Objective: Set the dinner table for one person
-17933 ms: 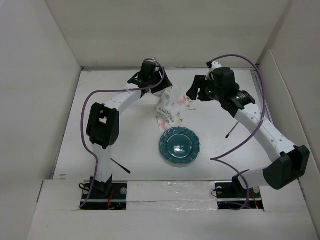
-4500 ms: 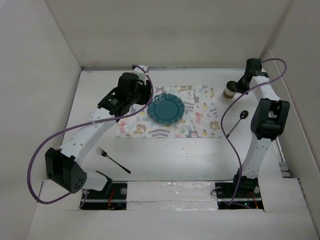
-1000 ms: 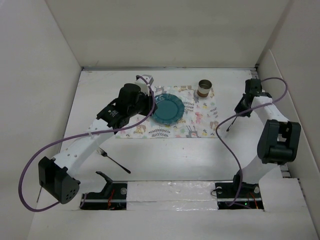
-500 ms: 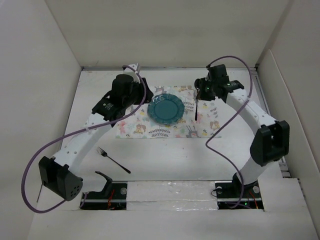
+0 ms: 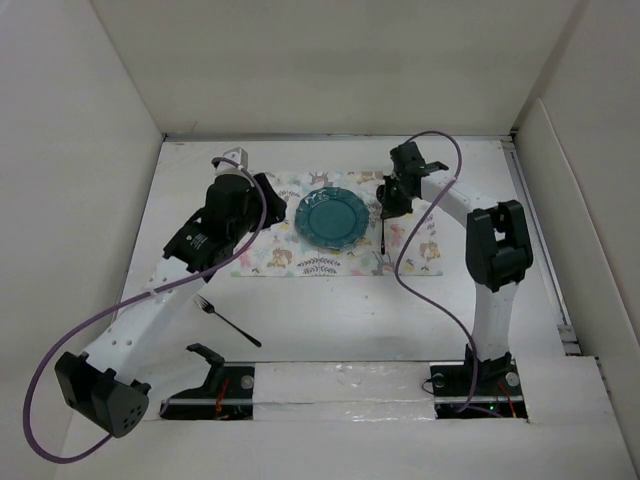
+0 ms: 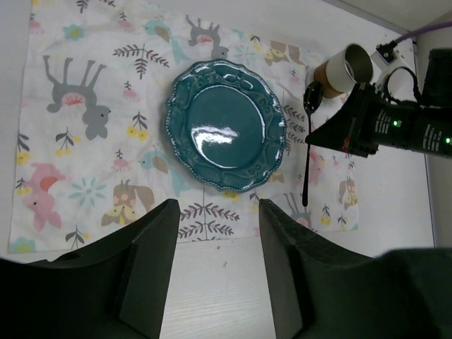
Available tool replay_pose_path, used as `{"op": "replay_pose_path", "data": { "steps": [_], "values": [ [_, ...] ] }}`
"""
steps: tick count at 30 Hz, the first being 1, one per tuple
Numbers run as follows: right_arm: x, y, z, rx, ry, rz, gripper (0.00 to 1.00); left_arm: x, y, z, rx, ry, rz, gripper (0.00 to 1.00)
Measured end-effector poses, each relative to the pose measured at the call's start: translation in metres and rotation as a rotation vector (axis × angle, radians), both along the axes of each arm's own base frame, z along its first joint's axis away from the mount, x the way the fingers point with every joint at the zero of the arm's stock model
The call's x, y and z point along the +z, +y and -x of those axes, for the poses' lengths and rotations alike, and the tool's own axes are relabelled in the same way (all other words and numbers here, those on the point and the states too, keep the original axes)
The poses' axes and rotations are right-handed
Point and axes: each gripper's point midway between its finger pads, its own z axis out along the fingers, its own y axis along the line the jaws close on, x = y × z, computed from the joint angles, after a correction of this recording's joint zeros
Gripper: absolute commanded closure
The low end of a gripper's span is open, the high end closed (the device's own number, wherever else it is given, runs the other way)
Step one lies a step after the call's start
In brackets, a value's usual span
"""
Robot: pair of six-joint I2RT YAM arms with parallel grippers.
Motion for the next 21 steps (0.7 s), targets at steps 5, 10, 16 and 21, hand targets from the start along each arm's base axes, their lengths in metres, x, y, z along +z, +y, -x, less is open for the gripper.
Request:
{"op": "replay_pose_path", "data": {
  "steps": [5, 10, 16, 21],
  "values": [
    [-0.020, -0.001, 0.001, -0.009, 0.039, 0.020, 1.00, -0.021, 0.019, 0.008, 0.119, 0.088, -0.011, 0.51],
    [-0.034, -0.003, 0.003, -0.021, 0.065, 0.042, 0.72, -0.056, 0.037, 0.023, 0.212, 0.214, -0.042, 0.53],
    [-0.031, -0.003, 0.000, -0.038, 0.045, 0.058, 0.49, -0.099, 0.092, 0.040, 0.389, 0.367, -0.010, 0.59],
    [0.012, 0.002, 0.006, -0.034, -0.042, 0.031, 0.40, -0.128, 0.126, 0.067, 0.528, 0.538, -0.025, 0.60]
  ]
}}
